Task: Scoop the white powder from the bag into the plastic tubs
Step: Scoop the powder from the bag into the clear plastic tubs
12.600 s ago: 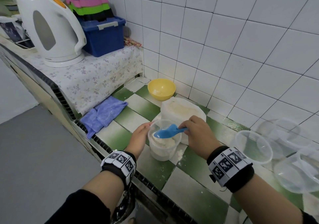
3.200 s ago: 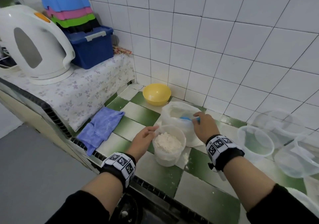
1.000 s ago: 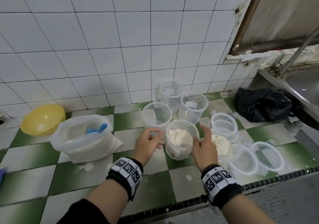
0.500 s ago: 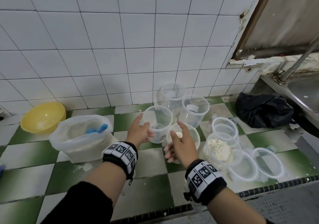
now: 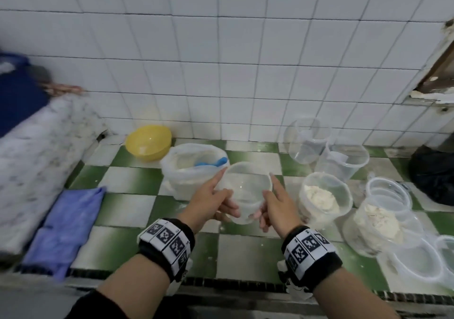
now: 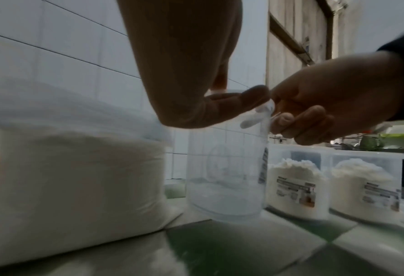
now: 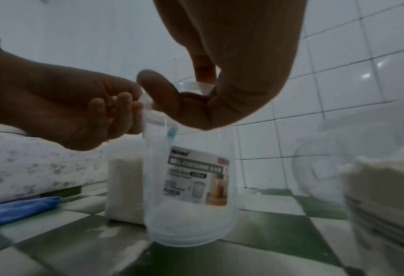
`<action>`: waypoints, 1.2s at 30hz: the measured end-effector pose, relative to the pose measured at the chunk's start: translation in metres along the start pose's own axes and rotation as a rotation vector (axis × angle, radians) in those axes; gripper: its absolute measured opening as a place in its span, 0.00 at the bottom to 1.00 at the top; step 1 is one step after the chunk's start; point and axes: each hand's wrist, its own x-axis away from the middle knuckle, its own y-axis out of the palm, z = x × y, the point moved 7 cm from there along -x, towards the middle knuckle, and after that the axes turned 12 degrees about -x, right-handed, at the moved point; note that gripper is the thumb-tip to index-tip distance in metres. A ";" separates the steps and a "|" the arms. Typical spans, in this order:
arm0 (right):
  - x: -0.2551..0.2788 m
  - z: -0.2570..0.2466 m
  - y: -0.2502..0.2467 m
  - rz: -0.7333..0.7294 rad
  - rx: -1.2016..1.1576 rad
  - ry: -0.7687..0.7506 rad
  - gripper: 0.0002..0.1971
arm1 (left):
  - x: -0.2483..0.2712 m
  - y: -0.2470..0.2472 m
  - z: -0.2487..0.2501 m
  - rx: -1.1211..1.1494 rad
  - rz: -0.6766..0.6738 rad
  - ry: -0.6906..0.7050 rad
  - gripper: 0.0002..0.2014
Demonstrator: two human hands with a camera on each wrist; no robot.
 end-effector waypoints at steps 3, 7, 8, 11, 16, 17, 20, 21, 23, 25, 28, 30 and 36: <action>0.013 0.013 0.034 -0.072 0.025 0.014 0.23 | 0.029 -0.030 -0.022 -0.024 -0.088 -0.057 0.35; 0.027 0.027 0.075 -0.163 0.064 0.041 0.28 | 0.063 -0.070 -0.050 -0.074 -0.116 -0.094 0.32; 0.028 0.029 0.084 -0.185 0.076 0.041 0.28 | 0.068 -0.080 -0.057 -0.092 -0.100 -0.099 0.32; 0.029 0.033 0.107 -0.229 0.118 0.045 0.28 | 0.074 -0.105 -0.077 -0.156 -0.019 -0.087 0.31; 0.023 0.034 0.126 -0.234 0.179 0.032 0.27 | 0.071 -0.122 -0.093 -0.174 0.041 -0.047 0.29; 0.020 0.035 0.127 -0.231 0.192 0.030 0.28 | 0.069 -0.123 -0.094 -0.165 0.048 -0.041 0.29; 0.015 0.035 0.122 -0.214 0.226 0.024 0.26 | 0.061 -0.127 -0.095 -0.168 0.099 -0.018 0.25; 0.014 0.032 0.119 -0.192 0.236 0.012 0.23 | 0.057 -0.130 -0.095 -0.179 0.135 -0.011 0.21; 0.009 0.019 0.105 -0.085 0.280 -0.073 0.17 | 0.049 -0.140 -0.092 -0.179 0.223 -0.003 0.14; -0.001 0.003 0.083 0.091 0.303 -0.175 0.12 | 0.041 -0.150 -0.086 -0.147 0.304 -0.004 0.11; -0.029 -0.008 0.053 0.283 0.245 -0.169 0.11 | 0.023 -0.165 -0.072 -0.102 0.399 -0.032 0.11; -0.052 -0.013 0.051 0.250 0.211 -0.110 0.13 | 0.010 -0.175 -0.063 -0.065 0.446 -0.059 0.10; -0.121 -0.030 0.074 0.007 0.269 0.013 0.19 | -0.037 -0.180 -0.040 -0.007 0.394 -0.209 0.23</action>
